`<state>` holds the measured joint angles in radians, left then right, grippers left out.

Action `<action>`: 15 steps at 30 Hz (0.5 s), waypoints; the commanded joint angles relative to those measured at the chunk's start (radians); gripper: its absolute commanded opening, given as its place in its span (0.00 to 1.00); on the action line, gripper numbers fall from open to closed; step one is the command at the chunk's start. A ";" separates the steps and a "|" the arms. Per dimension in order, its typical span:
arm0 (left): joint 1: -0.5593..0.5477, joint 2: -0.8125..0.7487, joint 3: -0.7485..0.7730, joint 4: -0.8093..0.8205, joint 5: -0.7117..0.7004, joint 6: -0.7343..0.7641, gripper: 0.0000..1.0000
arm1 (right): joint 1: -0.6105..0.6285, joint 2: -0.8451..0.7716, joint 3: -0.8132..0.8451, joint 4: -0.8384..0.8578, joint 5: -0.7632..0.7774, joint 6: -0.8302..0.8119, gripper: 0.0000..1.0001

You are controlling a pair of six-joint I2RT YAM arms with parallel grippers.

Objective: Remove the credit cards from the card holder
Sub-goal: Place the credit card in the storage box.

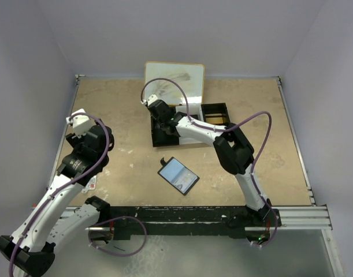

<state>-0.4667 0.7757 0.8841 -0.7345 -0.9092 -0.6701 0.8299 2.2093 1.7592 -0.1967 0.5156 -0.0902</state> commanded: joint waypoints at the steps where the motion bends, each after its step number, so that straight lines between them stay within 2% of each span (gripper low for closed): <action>1: 0.003 -0.005 -0.002 0.014 -0.002 -0.003 0.71 | -0.006 -0.078 -0.031 0.020 0.056 -0.028 0.00; 5: 0.003 -0.011 -0.003 0.012 -0.004 -0.003 0.71 | -0.006 -0.080 -0.045 0.064 0.044 -0.070 0.00; 15: 0.003 -0.015 -0.002 0.007 -0.017 -0.008 0.71 | -0.006 -0.102 -0.166 0.340 -0.063 -0.312 0.00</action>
<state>-0.4667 0.7723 0.8841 -0.7345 -0.9085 -0.6697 0.8299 2.1830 1.6321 -0.0208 0.4950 -0.2707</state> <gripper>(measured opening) 0.712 0.008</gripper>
